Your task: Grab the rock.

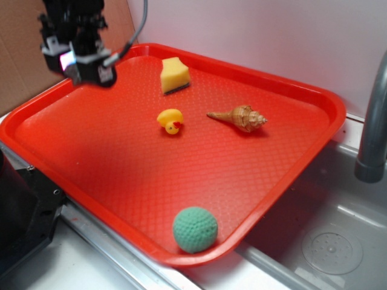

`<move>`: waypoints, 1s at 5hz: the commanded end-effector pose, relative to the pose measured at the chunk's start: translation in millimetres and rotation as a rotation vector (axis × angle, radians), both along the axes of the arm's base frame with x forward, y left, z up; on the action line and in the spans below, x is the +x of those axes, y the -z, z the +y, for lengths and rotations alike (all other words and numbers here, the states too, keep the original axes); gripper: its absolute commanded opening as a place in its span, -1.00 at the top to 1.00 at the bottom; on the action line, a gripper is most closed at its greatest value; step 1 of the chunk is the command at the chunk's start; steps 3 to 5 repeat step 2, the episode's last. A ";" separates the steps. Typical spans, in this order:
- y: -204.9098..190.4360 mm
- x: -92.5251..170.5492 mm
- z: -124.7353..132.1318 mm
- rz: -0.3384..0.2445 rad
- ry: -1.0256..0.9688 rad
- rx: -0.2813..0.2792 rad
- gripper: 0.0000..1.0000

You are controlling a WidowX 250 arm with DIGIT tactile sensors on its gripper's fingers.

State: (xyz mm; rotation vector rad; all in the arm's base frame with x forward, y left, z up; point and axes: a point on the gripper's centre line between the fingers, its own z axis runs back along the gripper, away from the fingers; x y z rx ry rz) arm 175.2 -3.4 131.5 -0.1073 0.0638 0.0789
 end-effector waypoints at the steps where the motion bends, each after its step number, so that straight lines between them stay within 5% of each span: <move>1: -50.4 14.8 2.5 -0.157 0.011 0.113 1.00; 2: -39.3 26.7 10.5 -0.101 0.051 0.138 1.00; 5: -39.3 26.7 10.5 -0.101 0.051 0.138 1.00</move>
